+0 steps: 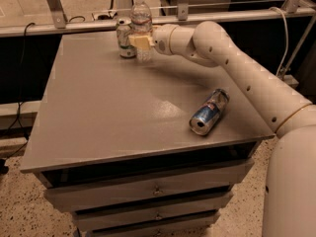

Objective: Move water bottle near 7up can

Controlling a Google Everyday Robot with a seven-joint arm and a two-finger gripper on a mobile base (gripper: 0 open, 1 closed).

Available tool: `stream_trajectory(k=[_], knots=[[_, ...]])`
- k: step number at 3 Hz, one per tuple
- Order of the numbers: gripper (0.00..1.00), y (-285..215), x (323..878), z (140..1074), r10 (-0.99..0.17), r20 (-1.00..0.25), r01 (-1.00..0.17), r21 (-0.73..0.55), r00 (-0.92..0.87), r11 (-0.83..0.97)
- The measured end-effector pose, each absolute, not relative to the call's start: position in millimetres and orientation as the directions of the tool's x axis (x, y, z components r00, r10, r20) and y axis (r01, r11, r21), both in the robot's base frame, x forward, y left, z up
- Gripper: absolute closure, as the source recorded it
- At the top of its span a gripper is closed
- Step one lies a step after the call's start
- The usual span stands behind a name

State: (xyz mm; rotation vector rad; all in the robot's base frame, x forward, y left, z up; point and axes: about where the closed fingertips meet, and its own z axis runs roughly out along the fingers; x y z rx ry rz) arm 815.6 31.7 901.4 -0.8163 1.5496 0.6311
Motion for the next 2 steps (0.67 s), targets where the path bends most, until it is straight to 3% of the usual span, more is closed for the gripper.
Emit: stream_trajectory(k=[2], knots=[[0.38,25.5,818.3,896.0,-0.132,-0.989,-0.782,-0.033,-0.064,0.623]])
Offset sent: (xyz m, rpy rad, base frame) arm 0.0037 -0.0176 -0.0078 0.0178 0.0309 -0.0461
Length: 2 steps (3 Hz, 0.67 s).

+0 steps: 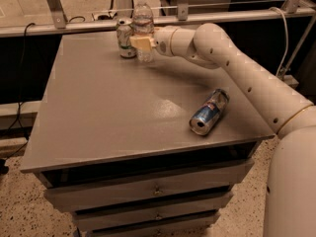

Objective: Move water bottle near 7up can

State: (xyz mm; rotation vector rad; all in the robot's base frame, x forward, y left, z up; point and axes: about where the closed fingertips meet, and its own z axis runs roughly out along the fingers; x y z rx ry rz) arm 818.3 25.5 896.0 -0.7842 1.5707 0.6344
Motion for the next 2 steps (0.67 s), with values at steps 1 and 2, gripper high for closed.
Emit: stream_trajectory(k=[1,2], knots=[[0.14,22.0,817.3,893.4,-0.126,-0.989,-0.775,-0.024,-0.072,0.631],[0.0,13.7,813.3,892.0,-0.124,-0.989,-0.763,-0.019,-0.081,0.647]])
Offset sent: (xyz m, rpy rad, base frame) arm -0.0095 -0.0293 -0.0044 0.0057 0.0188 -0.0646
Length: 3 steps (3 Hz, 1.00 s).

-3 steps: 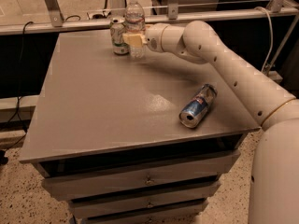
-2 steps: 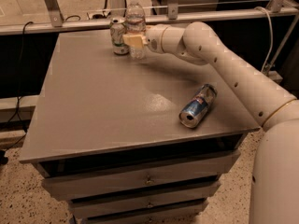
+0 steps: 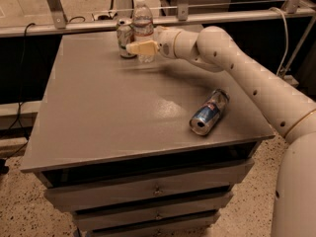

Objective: Move water bottle near 7up can

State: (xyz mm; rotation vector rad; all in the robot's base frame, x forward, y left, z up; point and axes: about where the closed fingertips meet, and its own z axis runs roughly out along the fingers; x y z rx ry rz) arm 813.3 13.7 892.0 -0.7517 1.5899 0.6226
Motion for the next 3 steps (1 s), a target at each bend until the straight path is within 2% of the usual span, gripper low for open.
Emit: stream_trajectory(k=[1,3], knots=[[0.0,-4.8,805.4,902.9,-0.142,-0.987,-0.744,-0.04,-0.073,0.667],[0.0,-82.0,773.3,991.0,-0.283,-0.959,-0.728,-0.209,0.021,0.653]])
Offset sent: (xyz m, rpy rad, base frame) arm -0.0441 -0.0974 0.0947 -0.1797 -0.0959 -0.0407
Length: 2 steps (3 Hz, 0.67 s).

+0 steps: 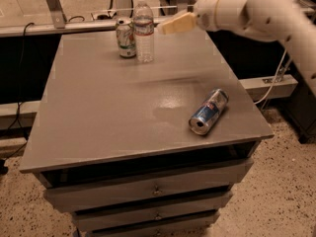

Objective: Move water bottle near 7up can

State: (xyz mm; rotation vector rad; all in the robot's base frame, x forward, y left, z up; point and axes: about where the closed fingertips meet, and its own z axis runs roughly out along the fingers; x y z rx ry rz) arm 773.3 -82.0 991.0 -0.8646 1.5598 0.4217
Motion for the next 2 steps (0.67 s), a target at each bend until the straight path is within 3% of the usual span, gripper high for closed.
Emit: stream_trajectory(k=[1,2], knots=[[0.0,-116.8,740.9,1037.3,-0.354,-0.93,-0.733,-0.305,0.094,0.607],[0.0,-112.6,737.1,1036.0,-0.361,-0.928,-0.749,-0.305,0.094,0.588]])
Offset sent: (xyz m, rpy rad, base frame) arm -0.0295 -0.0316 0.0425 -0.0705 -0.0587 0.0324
